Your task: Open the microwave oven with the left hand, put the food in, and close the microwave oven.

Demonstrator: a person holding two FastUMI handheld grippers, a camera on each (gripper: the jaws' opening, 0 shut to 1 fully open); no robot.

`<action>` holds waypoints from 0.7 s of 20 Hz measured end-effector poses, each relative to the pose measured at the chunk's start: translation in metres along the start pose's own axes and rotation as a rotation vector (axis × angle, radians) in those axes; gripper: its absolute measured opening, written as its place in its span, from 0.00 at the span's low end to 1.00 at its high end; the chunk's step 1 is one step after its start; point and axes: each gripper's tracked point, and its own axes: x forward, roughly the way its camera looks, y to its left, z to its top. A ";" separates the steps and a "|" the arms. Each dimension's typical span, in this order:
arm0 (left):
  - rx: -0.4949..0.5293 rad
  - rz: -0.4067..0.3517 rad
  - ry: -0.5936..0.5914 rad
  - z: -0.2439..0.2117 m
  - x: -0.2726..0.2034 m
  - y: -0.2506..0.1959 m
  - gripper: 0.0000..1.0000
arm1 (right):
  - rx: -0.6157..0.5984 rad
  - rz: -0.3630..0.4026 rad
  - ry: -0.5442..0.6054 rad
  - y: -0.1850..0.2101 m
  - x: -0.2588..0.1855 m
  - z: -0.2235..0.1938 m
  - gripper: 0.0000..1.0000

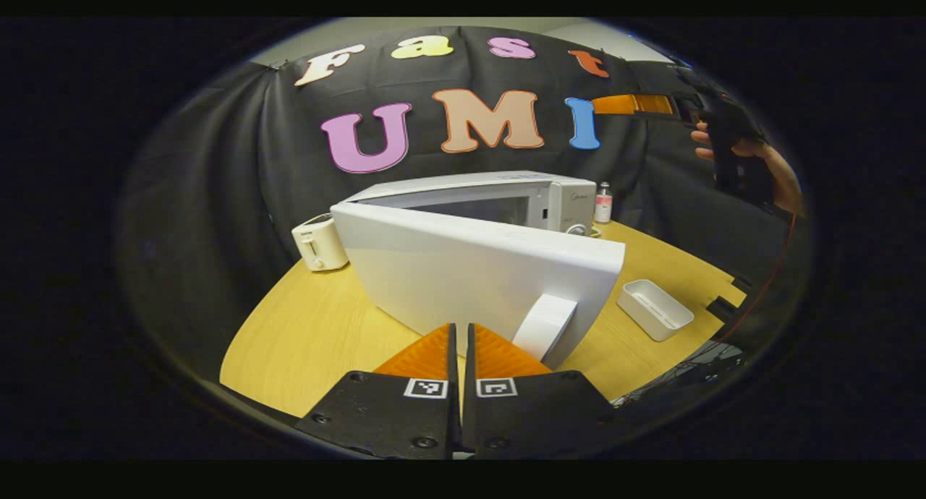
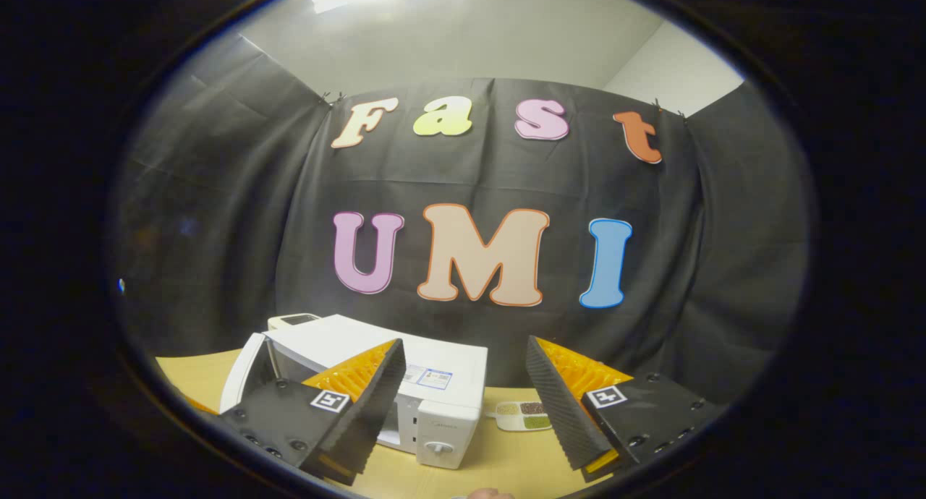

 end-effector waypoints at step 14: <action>0.051 -0.140 -0.026 0.028 0.061 -0.039 0.00 | -0.008 -0.088 0.008 -0.035 -0.010 0.008 1.00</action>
